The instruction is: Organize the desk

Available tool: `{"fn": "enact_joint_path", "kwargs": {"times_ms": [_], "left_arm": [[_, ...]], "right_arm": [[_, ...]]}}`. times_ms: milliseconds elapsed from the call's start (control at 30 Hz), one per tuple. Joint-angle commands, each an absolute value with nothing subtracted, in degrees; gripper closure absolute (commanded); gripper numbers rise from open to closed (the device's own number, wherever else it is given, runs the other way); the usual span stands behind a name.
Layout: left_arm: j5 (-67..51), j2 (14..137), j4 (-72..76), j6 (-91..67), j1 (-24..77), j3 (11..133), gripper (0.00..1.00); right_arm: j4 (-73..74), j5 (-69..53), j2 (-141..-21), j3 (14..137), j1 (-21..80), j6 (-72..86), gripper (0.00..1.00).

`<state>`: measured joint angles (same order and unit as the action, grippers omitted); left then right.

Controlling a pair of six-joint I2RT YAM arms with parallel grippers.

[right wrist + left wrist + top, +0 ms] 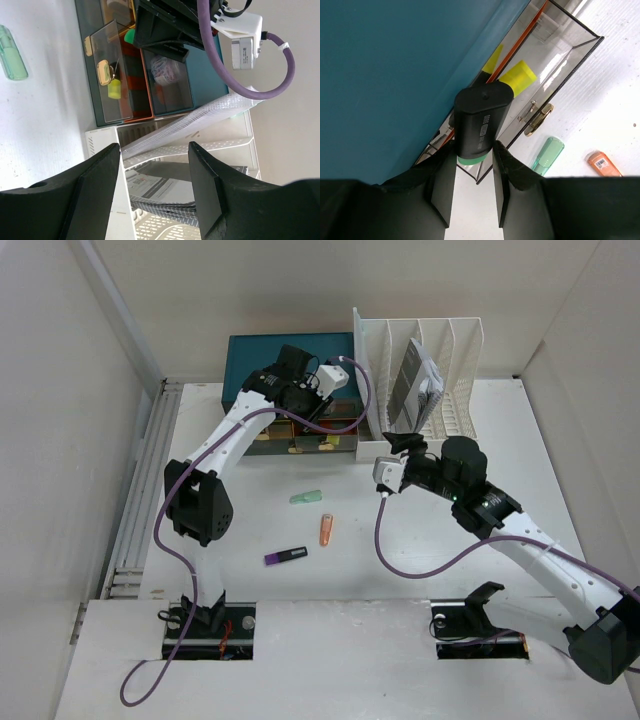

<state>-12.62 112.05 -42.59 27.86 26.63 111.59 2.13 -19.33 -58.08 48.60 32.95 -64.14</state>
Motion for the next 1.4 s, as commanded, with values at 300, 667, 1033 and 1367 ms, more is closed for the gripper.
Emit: {"fn": "enact_joint_path", "kwargs": {"times_ms": [300, 667, 1033, 1367], "left_arm": [[-9.6, 112.0, -35.9, 27.4, 26.5, 111.6, 0.74], [-9.1, 111.4, -35.3, 26.9, 26.5, 110.0, 0.63], [-9.1, 108.8, -34.8, 26.4, 27.1, 109.5, 0.62], [-9.6, 91.9, -30.7, 20.0, 30.9, 97.2, 0.58]], "right_arm": [[0.1, -20.7, -56.3, 48.3, 32.0, -62.4, 0.38], [0.1, -21.2, -56.3, 48.3, 32.0, -62.4, 0.38], [0.1, -21.2, -56.3, 48.3, 32.0, -62.4, 0.38], [0.1, -23.5, -55.8, 48.3, 30.2, -60.7, 0.38]]}}
